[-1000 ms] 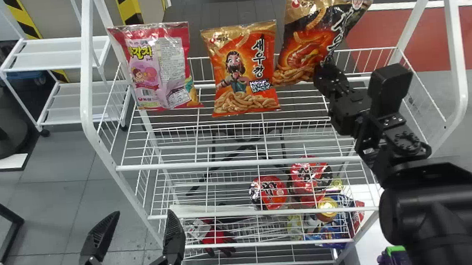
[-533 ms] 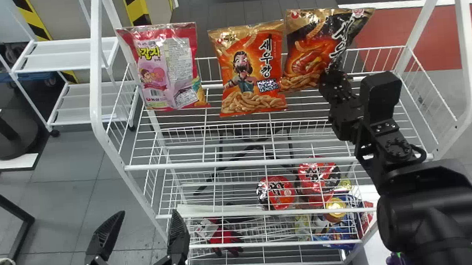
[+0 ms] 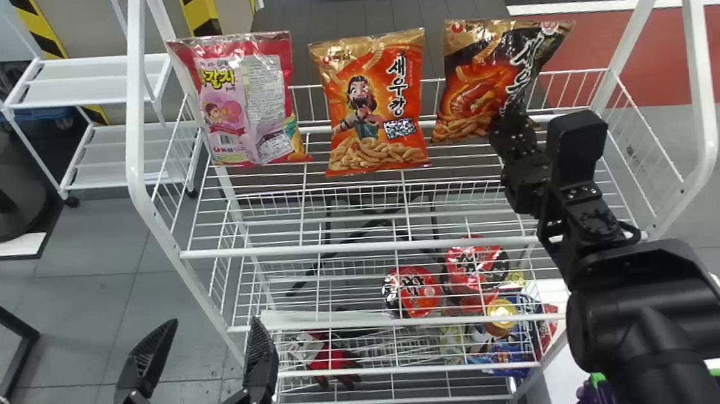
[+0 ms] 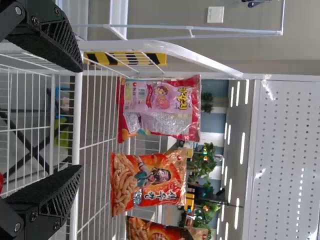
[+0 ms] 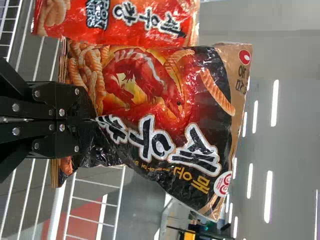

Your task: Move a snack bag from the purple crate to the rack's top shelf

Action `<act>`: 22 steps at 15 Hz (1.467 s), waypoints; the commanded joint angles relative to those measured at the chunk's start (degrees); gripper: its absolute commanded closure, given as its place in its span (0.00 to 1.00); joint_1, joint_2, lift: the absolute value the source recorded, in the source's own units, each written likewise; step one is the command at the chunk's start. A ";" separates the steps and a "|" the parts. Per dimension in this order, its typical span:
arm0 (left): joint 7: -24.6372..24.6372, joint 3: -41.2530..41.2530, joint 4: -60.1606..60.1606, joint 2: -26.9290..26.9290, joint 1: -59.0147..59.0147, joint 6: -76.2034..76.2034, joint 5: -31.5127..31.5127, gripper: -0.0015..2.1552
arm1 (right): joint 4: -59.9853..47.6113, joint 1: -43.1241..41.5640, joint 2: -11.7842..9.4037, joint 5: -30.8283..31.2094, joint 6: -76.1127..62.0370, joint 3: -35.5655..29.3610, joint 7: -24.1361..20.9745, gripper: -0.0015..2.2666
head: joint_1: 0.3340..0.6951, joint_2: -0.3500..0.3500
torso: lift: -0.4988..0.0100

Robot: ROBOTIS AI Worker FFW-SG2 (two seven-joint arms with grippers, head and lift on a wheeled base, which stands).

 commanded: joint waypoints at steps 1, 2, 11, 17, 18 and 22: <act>0.00 -0.11 0.07 0.00 0.13 0.00 -0.08 0.07 | 2.01 -1.15 0.05 -0.29 0.58 -0.16 0.06 0.67 | 1.00 0.47 | 0.98; 0.09 -0.20 0.07 0.00 0.13 0.00 -0.17 0.07 | 2.19 -1.42 0.05 -0.20 0.93 -0.16 -0.03 0.67 | 1.00 0.47 | 0.98; 0.44 -0.38 0.59 0.00 0.13 -1.40 -0.43 0.07 | 6.49 -5.20 0.05 0.67 5.33 -0.86 0.32 0.67 | 1.00 0.46 | 0.98; 0.44 -0.29 1.12 0.00 -0.66 -1.23 -0.34 0.07 | 7.28 -5.81 0.05 0.32 5.85 -0.16 0.32 0.63 | 1.00 0.46 | 0.98; 0.53 -0.20 1.30 0.00 -0.84 -1.23 -0.34 0.07 | 7.46 -5.90 0.05 0.41 5.85 -0.07 0.23 0.59 | 1.00 0.46 | 0.98; 0.44 0.06 2.00 0.00 -1.63 -0.70 0.01 0.07 | 8.43 -6.34 0.05 0.41 4.62 0.63 -0.03 0.28 | 1.00 0.47 | 0.98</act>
